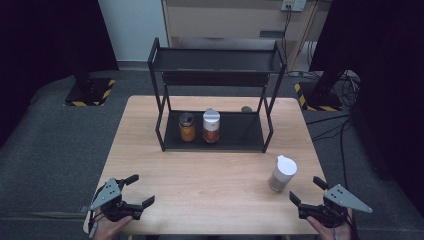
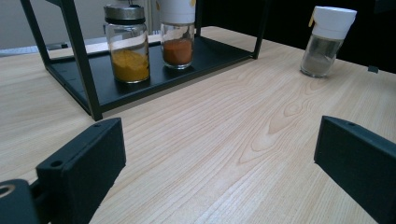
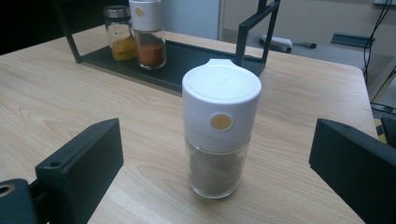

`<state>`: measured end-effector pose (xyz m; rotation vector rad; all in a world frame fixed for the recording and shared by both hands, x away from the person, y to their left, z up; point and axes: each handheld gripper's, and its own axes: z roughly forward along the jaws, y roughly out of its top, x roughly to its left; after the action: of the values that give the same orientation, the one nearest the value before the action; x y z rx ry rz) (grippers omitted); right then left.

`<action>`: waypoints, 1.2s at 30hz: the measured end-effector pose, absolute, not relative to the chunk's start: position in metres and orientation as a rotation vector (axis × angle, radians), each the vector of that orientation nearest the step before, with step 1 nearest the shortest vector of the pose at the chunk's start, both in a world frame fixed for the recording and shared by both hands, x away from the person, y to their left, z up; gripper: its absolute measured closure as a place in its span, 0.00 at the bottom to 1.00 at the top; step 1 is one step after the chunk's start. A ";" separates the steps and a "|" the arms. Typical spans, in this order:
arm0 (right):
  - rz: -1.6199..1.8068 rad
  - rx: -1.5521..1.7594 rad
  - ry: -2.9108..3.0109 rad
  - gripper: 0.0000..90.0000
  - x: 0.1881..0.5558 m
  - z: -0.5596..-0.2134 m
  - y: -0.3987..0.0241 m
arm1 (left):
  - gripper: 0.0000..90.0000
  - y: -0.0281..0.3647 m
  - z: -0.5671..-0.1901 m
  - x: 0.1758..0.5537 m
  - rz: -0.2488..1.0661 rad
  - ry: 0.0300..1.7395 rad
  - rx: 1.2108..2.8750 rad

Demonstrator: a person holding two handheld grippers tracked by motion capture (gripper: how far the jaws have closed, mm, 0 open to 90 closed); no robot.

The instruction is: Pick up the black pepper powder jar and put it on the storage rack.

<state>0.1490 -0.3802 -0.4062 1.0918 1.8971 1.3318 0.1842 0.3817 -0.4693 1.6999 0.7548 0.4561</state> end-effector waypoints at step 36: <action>1.287 1.170 2.001 0.08 0.216 -0.388 -0.355 | 0.01 0.382 -0.469 0.184 0.455 0.755 1.702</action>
<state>0.2162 -0.3551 -0.3876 1.1701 2.0011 1.2866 0.1841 0.3816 -0.4689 1.7019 0.7554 0.4548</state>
